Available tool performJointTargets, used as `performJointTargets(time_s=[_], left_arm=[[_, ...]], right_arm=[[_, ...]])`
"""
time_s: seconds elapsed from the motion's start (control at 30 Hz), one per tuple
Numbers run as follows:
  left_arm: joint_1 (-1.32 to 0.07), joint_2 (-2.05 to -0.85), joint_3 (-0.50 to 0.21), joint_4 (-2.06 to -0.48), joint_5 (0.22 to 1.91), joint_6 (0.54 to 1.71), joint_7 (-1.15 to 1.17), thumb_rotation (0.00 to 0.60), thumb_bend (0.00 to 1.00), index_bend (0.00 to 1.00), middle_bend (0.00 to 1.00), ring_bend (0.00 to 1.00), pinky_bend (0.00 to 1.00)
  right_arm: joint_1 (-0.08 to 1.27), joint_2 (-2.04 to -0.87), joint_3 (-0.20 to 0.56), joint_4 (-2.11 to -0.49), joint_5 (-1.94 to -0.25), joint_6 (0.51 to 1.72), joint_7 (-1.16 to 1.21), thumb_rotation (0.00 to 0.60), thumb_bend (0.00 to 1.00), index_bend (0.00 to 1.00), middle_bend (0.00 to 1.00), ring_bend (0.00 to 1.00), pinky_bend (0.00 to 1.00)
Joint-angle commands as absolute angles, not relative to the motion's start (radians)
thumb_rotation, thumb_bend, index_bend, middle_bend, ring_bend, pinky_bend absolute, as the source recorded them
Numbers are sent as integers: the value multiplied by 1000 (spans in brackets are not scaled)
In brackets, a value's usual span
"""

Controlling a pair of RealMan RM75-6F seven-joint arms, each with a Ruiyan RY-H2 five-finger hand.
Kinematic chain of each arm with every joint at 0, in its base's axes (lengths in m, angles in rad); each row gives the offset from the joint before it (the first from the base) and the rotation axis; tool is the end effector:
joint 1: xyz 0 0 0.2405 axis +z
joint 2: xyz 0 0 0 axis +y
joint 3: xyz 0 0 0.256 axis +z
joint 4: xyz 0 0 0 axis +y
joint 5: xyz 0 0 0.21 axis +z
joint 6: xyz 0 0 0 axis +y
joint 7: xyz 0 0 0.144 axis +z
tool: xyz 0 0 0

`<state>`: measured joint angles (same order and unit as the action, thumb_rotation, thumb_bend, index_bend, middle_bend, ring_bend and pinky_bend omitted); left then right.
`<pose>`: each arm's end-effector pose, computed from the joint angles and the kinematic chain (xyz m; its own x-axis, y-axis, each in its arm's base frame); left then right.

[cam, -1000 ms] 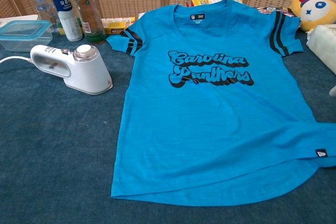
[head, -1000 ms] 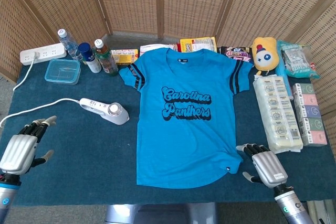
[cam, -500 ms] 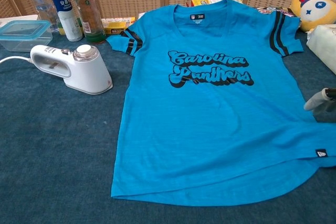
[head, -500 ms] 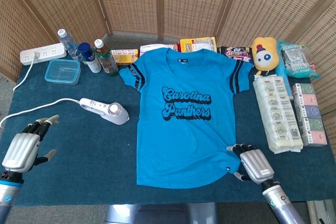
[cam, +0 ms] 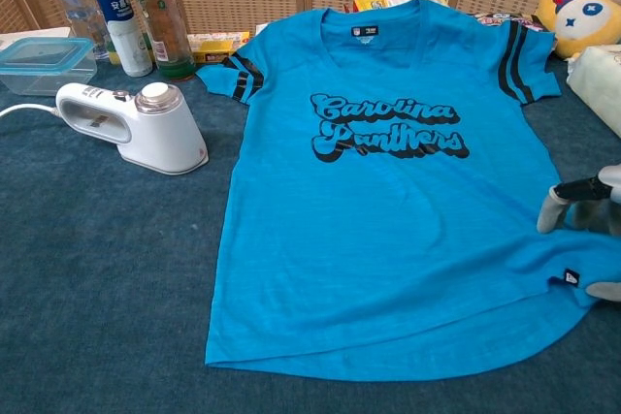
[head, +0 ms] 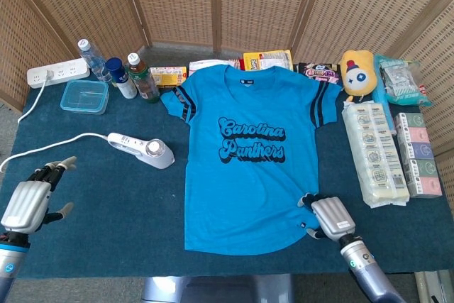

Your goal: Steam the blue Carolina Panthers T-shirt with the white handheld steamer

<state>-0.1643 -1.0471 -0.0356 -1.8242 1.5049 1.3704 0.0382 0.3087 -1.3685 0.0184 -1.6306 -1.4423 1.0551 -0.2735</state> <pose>-0.2635 0.1947 0.1455 0.3123 0.1174 0.9427 0.9478 -0.1059 -0.3008 -0.2523 -0.2163 0.0183 0.4591 -0.3677 0.8087 -0.8832 -0.2874 0.3708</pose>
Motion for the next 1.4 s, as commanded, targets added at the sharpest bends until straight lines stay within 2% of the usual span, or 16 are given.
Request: performJointTargets(time_s=[0.03, 0.4, 0.6, 0.87, 1.4], left_arm=[[-163, -1047, -35, -1819, 1502, 1372, 32, 600, 227, 85, 266, 172, 242], [-163, -1052, -29, -1812, 1506, 1375, 23, 600, 227, 86, 266, 172, 242], [-164, -1045, -31, -1812, 1500, 1377, 27, 600, 226, 86, 266, 172, 242], [-181, -1042, -34, -1814, 1493, 1352, 53, 600, 226, 85, 266, 172, 242], [-289, -1041, -103, -1757, 1392, 1224, 122, 600, 227, 85, 267, 147, 240]], right_arm=[[316, -1383, 19, -1615, -1425, 1049, -301, 600, 245, 383, 369, 397, 497], [334, -1396, 21, -1611, -1392, 1041, -328, 600, 292, 552, 504, 551, 693], [351, -1409, 28, -1599, -1392, 1040, -325, 600, 328, 623, 574, 614, 768], [375, -1417, 36, -1592, -1373, 1019, -326, 600, 345, 656, 615, 656, 809], [406, -1408, 45, -1597, -1340, 1001, -309, 600, 359, 683, 648, 711, 842]])
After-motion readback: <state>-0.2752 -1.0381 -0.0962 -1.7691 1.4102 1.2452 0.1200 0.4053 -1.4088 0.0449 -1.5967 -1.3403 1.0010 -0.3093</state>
